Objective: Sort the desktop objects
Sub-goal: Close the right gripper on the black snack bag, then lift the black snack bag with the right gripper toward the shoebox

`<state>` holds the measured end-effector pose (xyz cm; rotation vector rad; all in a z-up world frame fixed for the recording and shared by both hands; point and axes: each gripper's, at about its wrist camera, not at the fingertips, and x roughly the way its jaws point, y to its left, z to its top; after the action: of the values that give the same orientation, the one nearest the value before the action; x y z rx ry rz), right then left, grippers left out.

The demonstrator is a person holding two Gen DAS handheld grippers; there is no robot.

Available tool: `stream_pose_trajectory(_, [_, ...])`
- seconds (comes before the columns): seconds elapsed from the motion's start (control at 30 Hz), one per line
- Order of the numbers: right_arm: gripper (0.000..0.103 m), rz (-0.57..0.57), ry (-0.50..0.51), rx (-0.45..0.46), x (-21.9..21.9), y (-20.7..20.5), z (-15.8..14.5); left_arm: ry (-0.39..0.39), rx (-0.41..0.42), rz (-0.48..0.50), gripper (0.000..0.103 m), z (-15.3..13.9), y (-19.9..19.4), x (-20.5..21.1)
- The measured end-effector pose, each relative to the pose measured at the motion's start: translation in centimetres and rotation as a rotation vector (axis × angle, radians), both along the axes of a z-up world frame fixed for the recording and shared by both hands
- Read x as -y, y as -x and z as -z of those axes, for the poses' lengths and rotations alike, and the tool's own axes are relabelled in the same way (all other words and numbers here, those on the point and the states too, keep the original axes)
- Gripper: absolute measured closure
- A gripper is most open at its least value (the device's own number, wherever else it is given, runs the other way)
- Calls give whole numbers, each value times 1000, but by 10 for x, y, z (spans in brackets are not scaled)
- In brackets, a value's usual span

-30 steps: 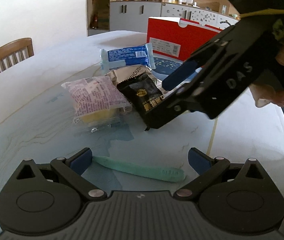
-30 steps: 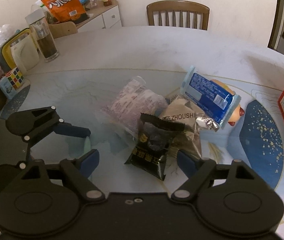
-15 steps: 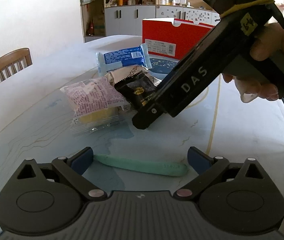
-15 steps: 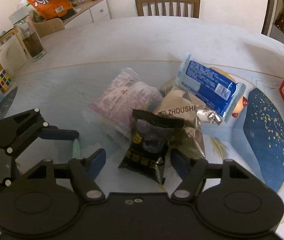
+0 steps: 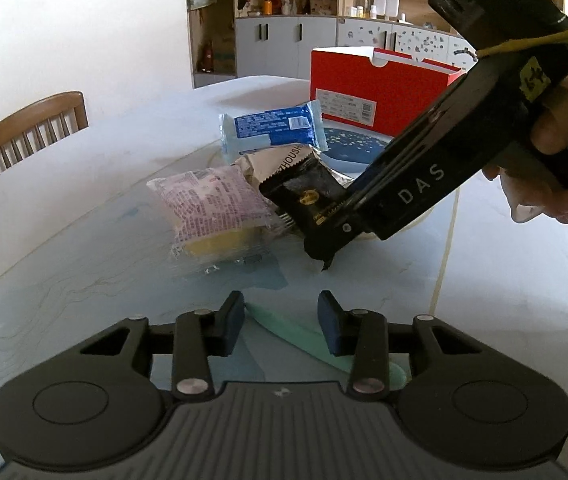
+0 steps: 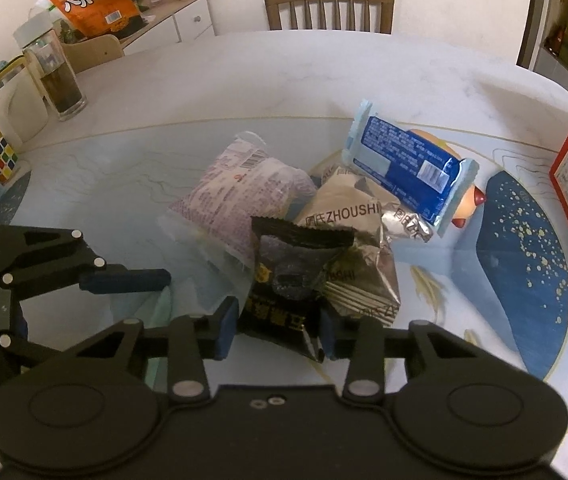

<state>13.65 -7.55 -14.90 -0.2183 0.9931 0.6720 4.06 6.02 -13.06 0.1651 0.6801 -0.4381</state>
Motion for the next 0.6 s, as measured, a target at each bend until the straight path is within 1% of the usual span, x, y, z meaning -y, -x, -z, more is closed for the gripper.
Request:
stream_pose_trajectory(0.03, [63,0,-1,1,1,1,-1,2,2,4,45,0,2,0])
stream_pose_trajectory(0.07, [63,1,-2,3,2,1,-2,9,4,10,29,0,4,-1])
stream_pose_trajectory(0.1, [63,2,-6,3,3,1,-3,22,6,22,27,-1,6,-2])
stream_pose_trajectory(0.17, [62,5,-12,2,6,3,-5,32,-1,42,26,-2,8,-3])
stream_pose_trajectory(0.3, [62,16,-20,-3,13,7,-7,26,-14,110,21,-3,8,-1])
stream_pose_trajectory(0.37, [62,18,-24,-5,16,10,-9,13,-13,154,20,-5,9,2])
stream_pose_trajectory(0.43, [62,21,-28,-6,20,12,-11,3,-3,202,15,-7,10,5])
stream_pose_trajectory(0.5, [62,29,-31,-8,23,14,-12,-3,-2,246,5,-7,11,8])
stream_pose_trajectory(0.6, [62,41,-36,-10,27,16,-13,-28,-8,283,2,-5,11,11])
